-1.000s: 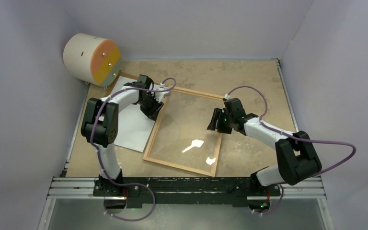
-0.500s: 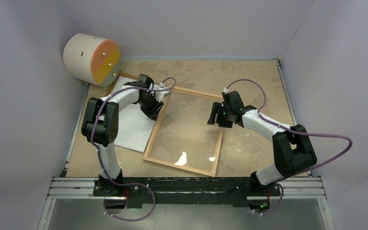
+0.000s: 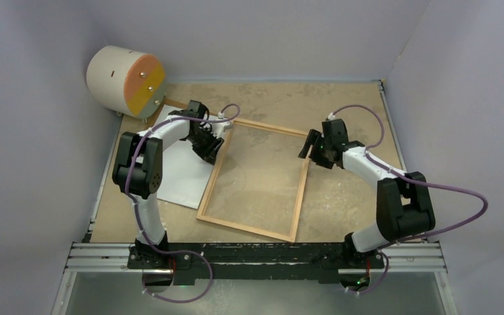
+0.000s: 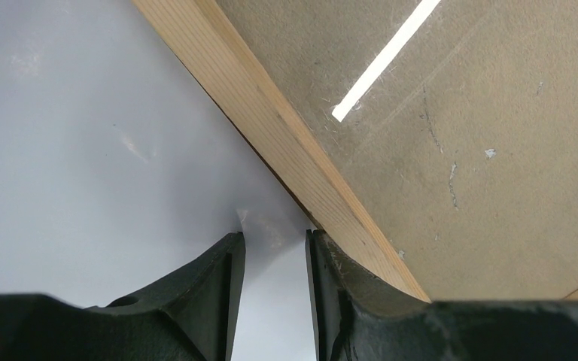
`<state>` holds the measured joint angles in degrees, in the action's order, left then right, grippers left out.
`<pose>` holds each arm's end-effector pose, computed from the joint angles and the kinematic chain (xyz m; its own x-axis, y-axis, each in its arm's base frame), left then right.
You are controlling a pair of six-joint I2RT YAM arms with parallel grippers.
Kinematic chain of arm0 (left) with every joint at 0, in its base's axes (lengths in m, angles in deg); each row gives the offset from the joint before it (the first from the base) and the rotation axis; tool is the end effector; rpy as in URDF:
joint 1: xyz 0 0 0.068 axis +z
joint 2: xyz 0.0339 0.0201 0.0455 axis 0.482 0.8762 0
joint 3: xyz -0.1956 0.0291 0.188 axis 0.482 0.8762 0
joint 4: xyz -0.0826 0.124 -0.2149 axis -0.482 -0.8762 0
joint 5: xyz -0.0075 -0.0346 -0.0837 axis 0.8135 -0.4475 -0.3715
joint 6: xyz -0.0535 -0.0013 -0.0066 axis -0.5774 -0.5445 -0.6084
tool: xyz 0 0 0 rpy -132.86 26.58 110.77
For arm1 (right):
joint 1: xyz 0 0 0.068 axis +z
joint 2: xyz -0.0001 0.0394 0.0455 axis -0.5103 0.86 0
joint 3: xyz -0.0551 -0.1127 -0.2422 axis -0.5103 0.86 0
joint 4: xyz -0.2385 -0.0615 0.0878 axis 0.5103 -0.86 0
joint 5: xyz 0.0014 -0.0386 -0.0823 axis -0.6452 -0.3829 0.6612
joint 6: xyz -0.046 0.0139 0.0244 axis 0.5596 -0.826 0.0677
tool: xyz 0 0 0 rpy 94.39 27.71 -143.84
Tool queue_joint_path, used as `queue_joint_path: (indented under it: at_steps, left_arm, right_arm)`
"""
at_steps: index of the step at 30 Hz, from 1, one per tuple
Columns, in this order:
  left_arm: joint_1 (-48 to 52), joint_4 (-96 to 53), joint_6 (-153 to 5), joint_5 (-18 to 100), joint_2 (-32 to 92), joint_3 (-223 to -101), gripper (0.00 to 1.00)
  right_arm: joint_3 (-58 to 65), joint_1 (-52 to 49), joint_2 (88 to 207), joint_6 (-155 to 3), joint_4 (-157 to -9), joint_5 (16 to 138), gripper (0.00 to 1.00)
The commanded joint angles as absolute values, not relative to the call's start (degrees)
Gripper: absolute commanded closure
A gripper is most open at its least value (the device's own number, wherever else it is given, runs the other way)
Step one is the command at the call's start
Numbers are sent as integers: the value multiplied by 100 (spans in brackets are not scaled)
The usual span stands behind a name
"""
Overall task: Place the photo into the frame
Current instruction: Place the photo frame item in the photo frame, then pick up the photo frame from the center of the board.
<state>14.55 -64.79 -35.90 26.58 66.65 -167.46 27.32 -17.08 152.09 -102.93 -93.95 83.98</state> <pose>0.3661 -0.1071 0.1652 -0.7007 0.6010 -0.3844 0.7023 0.6759 -0.2234 0.3056 0.0746 0.2142 -0.7056 0.3992 -0.5855 0.1749 0.8988 0.4020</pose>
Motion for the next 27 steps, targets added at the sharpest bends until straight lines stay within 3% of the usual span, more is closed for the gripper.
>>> queue_joint_path:
  at_steps: [1,9,18,27]
  left_arm:
    - [1258,-6464,-3657,2424,7050,-16684,62]
    - [1102,-6338,-3677,2584,7319,-16603,62]
    - [648,-6178,-3718,2768,7540,-16510,62]
    - [503,-6121,-3663,2717,7741,-16406,62]
  right_arm:
    - [3280,-1768,15394,-10701,-8962,7904,25]
    - [3864,-1767,15420,-11086,-8184,7027,25]
    - [4442,-1775,15170,-11972,-6336,5319,28]
    - [5213,-1770,14482,-13899,-2059,3543,30]
